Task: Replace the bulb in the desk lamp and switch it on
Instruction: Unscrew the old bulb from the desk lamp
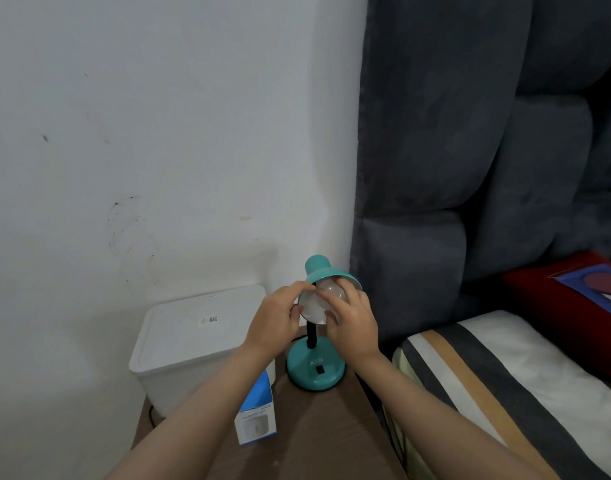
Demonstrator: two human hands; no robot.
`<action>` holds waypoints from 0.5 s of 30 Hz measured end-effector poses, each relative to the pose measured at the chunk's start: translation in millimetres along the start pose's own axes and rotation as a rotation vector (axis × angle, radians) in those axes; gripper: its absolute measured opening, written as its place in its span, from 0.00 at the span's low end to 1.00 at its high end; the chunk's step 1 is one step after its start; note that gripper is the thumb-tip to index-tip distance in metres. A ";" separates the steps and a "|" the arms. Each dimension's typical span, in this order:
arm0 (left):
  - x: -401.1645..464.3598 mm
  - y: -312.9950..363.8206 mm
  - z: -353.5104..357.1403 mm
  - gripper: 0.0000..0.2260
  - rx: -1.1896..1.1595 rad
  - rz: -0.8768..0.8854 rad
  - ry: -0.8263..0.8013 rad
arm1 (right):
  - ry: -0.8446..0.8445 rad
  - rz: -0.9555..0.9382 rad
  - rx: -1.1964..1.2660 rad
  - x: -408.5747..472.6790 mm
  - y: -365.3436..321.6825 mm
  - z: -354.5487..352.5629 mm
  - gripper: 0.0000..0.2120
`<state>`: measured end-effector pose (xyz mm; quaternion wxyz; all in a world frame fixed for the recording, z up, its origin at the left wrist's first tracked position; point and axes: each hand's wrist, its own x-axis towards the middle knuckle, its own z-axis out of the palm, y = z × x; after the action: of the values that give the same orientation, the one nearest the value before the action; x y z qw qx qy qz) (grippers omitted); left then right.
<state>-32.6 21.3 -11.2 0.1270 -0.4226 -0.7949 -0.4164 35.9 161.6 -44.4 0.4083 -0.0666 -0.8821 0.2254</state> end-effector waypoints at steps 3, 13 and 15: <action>0.6 1.5 0.9 0.21 0.004 0.000 -0.004 | 0.055 0.041 0.088 -2.7 -2.3 -0.9 0.25; -1.7 -0.1 0.6 0.21 0.009 0.008 -0.001 | 0.072 0.223 0.212 -1.4 -13.9 3.0 0.23; -1.5 0.3 1.0 0.21 0.006 0.005 0.001 | 0.054 0.203 0.168 -1.5 -12.3 1.3 0.24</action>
<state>-31.3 21.3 -12.5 0.1295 -0.4241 -0.7951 -0.4139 36.7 149.7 -40.6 0.4109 -0.1273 -0.8376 0.3367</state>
